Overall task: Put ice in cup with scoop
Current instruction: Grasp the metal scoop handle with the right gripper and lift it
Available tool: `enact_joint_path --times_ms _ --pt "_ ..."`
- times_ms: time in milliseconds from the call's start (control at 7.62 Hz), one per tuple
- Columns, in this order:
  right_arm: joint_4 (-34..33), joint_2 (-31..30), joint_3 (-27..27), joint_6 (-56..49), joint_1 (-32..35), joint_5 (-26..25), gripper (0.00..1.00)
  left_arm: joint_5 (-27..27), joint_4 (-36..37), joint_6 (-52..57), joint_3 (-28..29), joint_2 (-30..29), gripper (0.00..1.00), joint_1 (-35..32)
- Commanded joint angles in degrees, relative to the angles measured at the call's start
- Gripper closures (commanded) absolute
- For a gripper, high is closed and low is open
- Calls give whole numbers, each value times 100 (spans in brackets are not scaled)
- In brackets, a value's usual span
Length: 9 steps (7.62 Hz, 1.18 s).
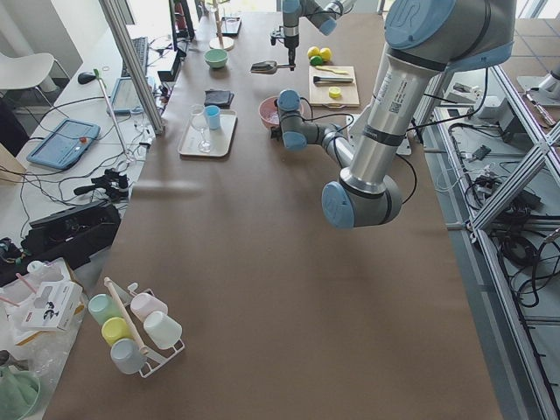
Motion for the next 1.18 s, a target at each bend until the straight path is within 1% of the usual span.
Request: enact_joint_path --times_ms 0,131,262,394,525,656,787,918,1050 --pt "-891 0 532 -1894 865 66 100 0 -1 -2 0 3 1 -2" --pt "-991 1 673 -2126 964 5 100 0 -1 -2 9 3 1 -2" --pt "-1236 9 839 -2251 991 48 100 0 -1 -2 9 3 1 -2" --pt "-1891 288 1024 -2400 991 57 100 0 -10 -2 9 3 1 -2" --pt "-2654 726 1026 -2662 982 22 100 0 -1 -2 9 3 1 -2" --pt "-3201 1122 1026 -3065 982 -4 100 0 -10 -2 9 3 1 -2" --pt "-3442 1343 982 -3130 974 -5 100 0 -10 7 9 11 1 -2" --pt "-3523 1424 851 -3174 826 65 100 0 -10 -2 9 11 1 -2" --pt "-3984 1720 920 -3175 728 66 100 0 -10 -2 9 11 1 -2"
